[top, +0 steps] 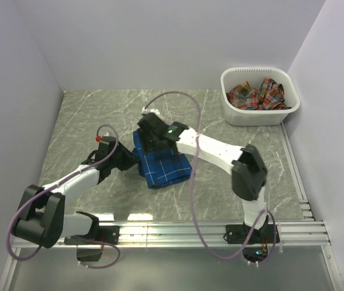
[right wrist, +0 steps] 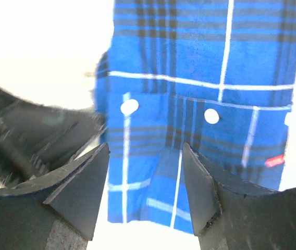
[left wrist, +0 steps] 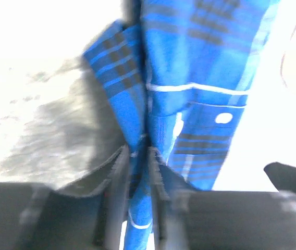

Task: Fold and stack the long sleeve shirts
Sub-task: Fold the shirt

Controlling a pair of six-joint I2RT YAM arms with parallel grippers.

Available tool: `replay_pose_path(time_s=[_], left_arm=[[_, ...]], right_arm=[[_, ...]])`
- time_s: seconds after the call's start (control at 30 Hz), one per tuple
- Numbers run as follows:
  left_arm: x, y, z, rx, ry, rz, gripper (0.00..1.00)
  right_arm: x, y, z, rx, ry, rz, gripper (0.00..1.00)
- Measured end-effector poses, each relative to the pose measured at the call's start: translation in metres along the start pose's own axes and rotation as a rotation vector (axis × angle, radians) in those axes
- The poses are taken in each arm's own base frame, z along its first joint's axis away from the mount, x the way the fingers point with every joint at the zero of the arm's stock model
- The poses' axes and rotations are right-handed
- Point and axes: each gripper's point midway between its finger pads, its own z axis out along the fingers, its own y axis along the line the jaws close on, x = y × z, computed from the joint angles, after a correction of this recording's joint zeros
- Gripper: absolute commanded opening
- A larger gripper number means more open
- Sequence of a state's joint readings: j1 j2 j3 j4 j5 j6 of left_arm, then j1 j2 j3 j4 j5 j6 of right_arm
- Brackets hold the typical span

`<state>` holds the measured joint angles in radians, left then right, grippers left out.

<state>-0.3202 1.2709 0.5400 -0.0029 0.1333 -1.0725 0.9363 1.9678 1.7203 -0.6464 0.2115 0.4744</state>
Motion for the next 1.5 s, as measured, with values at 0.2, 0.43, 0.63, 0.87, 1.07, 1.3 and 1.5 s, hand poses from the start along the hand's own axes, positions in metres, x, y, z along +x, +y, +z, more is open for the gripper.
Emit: replay_pose_path(time_s=[0.2,0.43,0.63,0.87,1.07,1.3,1.5], left_arm=[[-0.035,-0.041,-0.025,0.053,-0.091,0.043,0.40],[-0.054,-0.057,-0.043,0.059,-0.131,0.088,0.36],[-0.054,-0.067,-0.015,0.059,-0.059,0.139,0.22],[-0.061,-0.065,0.049,0.010,0.005,0.154,0.15],[-0.063,-0.051,0.093,-0.040,0.028,0.136,0.12],[-0.060,-0.032,0.121,-0.082,0.067,0.089,0.14],[-0.077,-0.050,0.117,-0.045,0.033,0.102,0.32]], right_arm=[[-0.025,-0.010,-0.063,-0.177,-0.127,0.091,0.63],[0.010,-0.007,-0.066,-0.434,-0.069,0.179,0.61],[0.054,0.022,-0.044,-0.648,0.078,0.211,0.59],[0.076,0.042,-0.018,-0.783,0.173,0.215,0.57],[0.118,0.040,0.022,-0.779,0.311,0.240,0.55],[0.132,0.038,0.028,-0.796,0.359,0.241,0.55],[0.113,0.024,0.005,-0.776,0.323,0.221,0.56]])
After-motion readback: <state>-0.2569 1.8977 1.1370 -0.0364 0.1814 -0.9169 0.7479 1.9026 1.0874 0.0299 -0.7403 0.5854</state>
